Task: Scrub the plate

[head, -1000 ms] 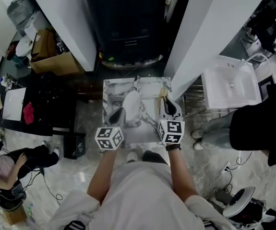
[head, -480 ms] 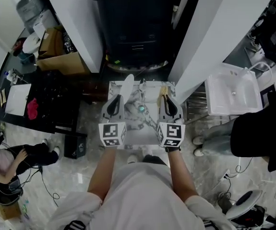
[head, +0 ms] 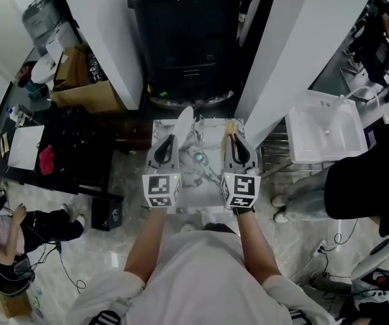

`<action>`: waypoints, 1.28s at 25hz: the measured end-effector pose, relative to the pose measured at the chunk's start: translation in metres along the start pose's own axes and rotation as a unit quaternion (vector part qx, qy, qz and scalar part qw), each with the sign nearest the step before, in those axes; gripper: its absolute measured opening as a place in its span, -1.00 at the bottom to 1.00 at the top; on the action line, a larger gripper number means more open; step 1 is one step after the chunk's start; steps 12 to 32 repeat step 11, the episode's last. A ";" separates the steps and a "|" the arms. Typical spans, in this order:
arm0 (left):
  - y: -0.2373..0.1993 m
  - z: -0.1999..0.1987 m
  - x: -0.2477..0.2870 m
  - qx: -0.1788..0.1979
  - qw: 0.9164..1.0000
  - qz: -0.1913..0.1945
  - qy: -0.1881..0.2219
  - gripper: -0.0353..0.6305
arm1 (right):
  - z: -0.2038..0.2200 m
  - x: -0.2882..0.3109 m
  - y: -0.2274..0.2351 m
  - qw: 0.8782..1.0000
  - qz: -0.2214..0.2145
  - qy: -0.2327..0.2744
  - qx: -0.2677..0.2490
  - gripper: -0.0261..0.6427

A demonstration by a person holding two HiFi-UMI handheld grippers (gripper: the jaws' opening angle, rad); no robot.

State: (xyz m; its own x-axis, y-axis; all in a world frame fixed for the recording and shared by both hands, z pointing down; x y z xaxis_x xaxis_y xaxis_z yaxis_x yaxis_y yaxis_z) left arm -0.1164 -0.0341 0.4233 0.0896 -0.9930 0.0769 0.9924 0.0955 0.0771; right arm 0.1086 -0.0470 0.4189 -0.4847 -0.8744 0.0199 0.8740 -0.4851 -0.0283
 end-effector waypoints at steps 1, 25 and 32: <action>0.001 -0.001 0.000 -0.001 1.000 0.004 0.001 -0.84 | -0.001 0.000 0.000 1.000 0.001 0.002 0.000 -0.82; 0.011 0.006 0.007 -0.014 0.999 0.032 -0.015 -0.84 | 0.002 0.001 0.007 0.999 0.031 -0.011 -0.007 -0.82; 0.011 0.006 0.007 -0.014 0.999 0.032 -0.015 -0.84 | 0.002 0.001 0.007 0.999 0.031 -0.011 -0.007 -0.82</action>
Point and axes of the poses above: the fingertips, and each gripper's own axes: x forward along the fingers, y to its right, z out of its underside, the point moved 9 cm from there along -x, backward along the fingers, and after that the axes turned 10 degrees about -z, right-handed, at the moved point
